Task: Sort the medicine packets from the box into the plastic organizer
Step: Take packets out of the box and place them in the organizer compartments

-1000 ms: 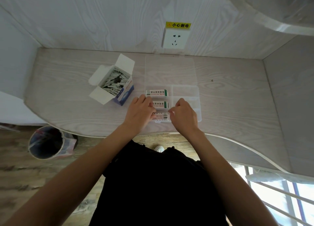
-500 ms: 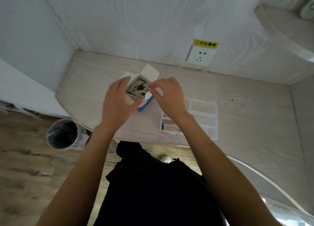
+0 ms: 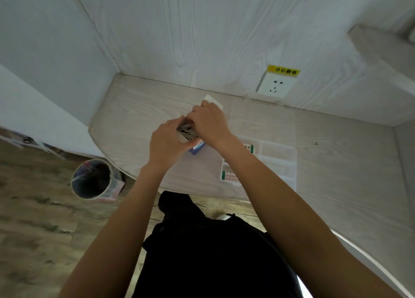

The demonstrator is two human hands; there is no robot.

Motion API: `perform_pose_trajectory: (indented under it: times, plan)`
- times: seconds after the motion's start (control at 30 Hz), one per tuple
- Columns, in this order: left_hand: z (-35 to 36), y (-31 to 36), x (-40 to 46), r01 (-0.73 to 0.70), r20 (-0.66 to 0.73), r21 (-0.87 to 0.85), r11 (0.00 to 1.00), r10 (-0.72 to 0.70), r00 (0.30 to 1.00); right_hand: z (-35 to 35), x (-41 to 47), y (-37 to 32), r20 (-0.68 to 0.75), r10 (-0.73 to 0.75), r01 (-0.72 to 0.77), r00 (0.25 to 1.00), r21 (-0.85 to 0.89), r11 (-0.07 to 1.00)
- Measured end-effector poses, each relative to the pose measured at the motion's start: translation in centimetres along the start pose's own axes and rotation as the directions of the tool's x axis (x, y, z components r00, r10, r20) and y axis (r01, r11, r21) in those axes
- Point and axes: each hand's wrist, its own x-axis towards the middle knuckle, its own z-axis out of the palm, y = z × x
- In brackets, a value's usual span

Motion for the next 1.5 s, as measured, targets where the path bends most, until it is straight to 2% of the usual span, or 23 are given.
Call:
perform_pose_trajectory:
  times: [0.1, 0.33, 0.53, 0.63, 0.73, 0.9, 1.0, 1.07, 1.17, 1.2, 1.27, 1.3, 1.37, 1.43, 1.5]
  plan:
    - [0.1, 0.1, -0.1, 0.036, -0.027, -0.018, 0.999, -0.037, 0.999, -0.6, -0.4, 0.8, -0.134, 0.011, -0.006, 0.991, 0.039, 0.999]
    - [-0.3, 0.0, 0.3, 0.03, 0.038, -0.026, 0.999, -0.029, 0.999, -1.3, -1.3, 2.0, 0.016, 0.062, -0.063, 0.998, 0.131, 0.989]
    - [-1.1, -0.4, 1.5, -0.019, 0.112, -0.006, 1.0, 0.02, 0.994, -0.2, 0.0, 1.3, 0.035, 0.095, -0.096, 0.995, 0.053, 0.994]
    - [-1.1, -0.6, 2.1, -0.047, 0.1, 0.019, 0.999, 0.045, 0.994, 0.2, 0.4, 1.1, 0.008, 0.13, -0.13, 0.991, 0.078, 0.988]
    - [-1.1, -0.3, 2.5, -0.052, 0.072, 0.056, 0.997, 0.048, 0.996, -0.1, -0.2, 1.0, -0.106, 0.158, -0.133, 0.982, 0.211, 0.968]
    - [-1.2, 0.0, 3.0, -0.038, 0.021, 0.034, 0.999, 0.037, 0.999, -1.6, -1.9, 2.3, -0.134, 0.412, -0.288, 0.901, 0.526, 0.8]
    - [-1.3, -0.2, 3.2, -0.038, 0.035, 0.048, 0.998, 0.036, 0.999, -2.2, -3.3, 3.2, -0.153, 0.593, -0.298, 0.79, 0.75, 0.59]
    - [-1.9, 0.4, 3.0, -0.08, -0.006, -0.055, 0.995, 0.08, 0.997, -2.7, -4.5, 4.1, -0.079, 0.663, -0.29, 0.744, 0.856, 0.428]
    - [-3.2, 3.1, 2.1, -0.219, -0.128, -0.268, 0.938, 0.19, 0.973, -3.9, -6.5, 5.0, 0.027, 0.618, -0.257, 0.786, 0.923, 0.286]
    - [-3.5, 4.2, 1.9, -0.222, -0.094, -0.336, 0.915, 0.202, 0.975, -4.2, -7.2, 5.1, 0.044, 0.589, -0.251, 0.807, 0.928, 0.274]
    - [-3.3, 6.3, 1.5, -0.133, 0.119, -0.445, 0.886, 0.206, 0.971, -4.3, -9.0, 5.1, 0.067, 0.55, -0.258, 0.833, 0.925, 0.279]
    - [-3.0, 7.0, 1.4, -0.07, 0.258, -0.459, 0.886, 0.208, 0.943, -4.3, -9.7, 5.0, 0.073, 0.547, -0.266, 0.834, 0.922, 0.283]
    - [-1.7, 7.8, 1.1, 0.007, 0.496, -0.415, 0.91, 0.219, 0.84, -3.9, -11.1, 5.0, 0.086, 0.572, -0.292, 0.815, 0.915, 0.279]
    - [-0.2, 8.0, 0.5, 0.037, 0.602, -0.427, 0.903, 0.253, 0.757, -3.7, -12.1, 5.2, 0.105, 0.601, -0.32, 0.792, 0.91, 0.263]
    - [1.4, 8.1, -0.2, 0.067, 0.625, -0.462, 0.884, 0.271, 0.733, -3.4, -13.4, 5.6, 0.155, 0.62, -0.339, 0.769, 0.922, 0.19]
